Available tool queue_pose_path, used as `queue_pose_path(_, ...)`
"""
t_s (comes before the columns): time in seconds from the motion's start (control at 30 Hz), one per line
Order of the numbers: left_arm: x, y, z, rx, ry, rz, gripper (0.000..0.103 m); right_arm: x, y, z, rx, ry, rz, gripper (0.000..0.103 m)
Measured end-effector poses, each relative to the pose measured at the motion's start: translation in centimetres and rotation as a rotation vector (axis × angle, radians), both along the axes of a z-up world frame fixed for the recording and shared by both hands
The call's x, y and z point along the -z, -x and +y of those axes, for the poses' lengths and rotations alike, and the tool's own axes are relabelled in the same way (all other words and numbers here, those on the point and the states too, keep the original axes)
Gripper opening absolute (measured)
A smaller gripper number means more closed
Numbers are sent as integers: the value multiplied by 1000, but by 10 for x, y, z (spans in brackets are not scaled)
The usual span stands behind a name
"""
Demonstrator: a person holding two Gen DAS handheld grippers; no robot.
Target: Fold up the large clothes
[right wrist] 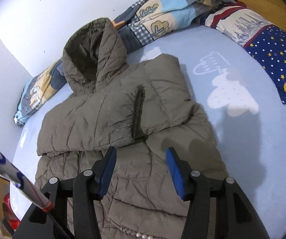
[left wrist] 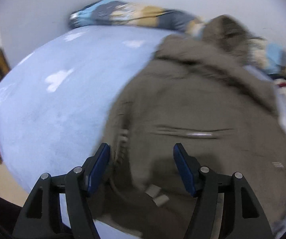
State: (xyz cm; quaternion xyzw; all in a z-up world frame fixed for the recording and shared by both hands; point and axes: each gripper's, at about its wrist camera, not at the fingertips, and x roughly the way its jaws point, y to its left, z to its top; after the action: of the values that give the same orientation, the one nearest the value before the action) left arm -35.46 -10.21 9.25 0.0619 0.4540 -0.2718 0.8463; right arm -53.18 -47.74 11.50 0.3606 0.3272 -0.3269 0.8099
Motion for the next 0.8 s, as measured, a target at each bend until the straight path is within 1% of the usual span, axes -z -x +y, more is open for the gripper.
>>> queue_pose_path(0.03, -13, 4, -4, 31, 58, 31, 65, -4, 2, 1, -4, 7, -10, 56)
queue_pose_path(0.07, -33, 10, -11, 66, 110, 55, 65, -9, 4, 1, -8, 11, -21, 56)
queue_pose_path(0.1, -47, 15, -14, 80, 127, 48, 65, -14, 6, 3, -8, 12, -36, 56)
queue_pose_path(0.13, -69, 21, -19, 101, 158, 28, 65, -20, 9, 4, -6, 11, -54, 56)
queue_pose_path(0.17, -81, 24, -21, 115, 183, 19, 65, -26, 12, 6, -6, 9, -74, 56)
queue_pose_path(0.23, -119, 33, -25, 146, 250, -16, 65, -46, 18, 16, -21, 16, -126, 56)
queue_pose_path(0.27, -133, 35, -28, 150, 271, -24, 65, -59, 21, 23, -33, 26, -165, 56)
queue_pose_path(0.3, -151, 37, -31, 161, 309, -20, 65, -72, 25, 32, -46, 40, -204, 56)
queue_pose_path(0.37, -182, 40, -33, 182, 380, -10, 65, -91, 30, 48, -76, 65, -253, 56)
queue_pose_path(0.4, -202, 47, -31, 185, 417, -29, 65, -101, 32, 61, -98, 80, -282, 57)
queue_pose_path(0.43, -216, 51, -29, 193, 442, -48, 65, -107, 34, 69, -112, 84, -305, 58)
queue_pose_path(0.47, -234, 57, -27, 215, 470, -78, 66, -113, 34, 78, -135, 85, -326, 58)
queue_pose_path(0.53, -259, 70, -28, 255, 475, -153, 67, -121, 32, 94, -181, 95, -346, 58)
queue_pose_path(0.57, -267, 75, -30, 273, 463, -184, 70, -123, 31, 101, -197, 109, -347, 58)
queue_pose_path(0.63, -272, 76, -36, 304, 413, -220, 70, -125, 28, 109, -209, 141, -333, 61)
queue_pose_path(0.7, -263, 67, -44, 317, 365, -217, 71, -119, 20, 107, -205, 172, -296, 61)
queue_pose_path(0.77, -241, 51, -56, 312, 307, -203, 71, -105, 10, 96, -195, 194, -245, 61)
queue_pose_path(0.8, -222, 38, -63, 299, 272, -209, 71, -96, 5, 90, -202, 191, -219, 58)
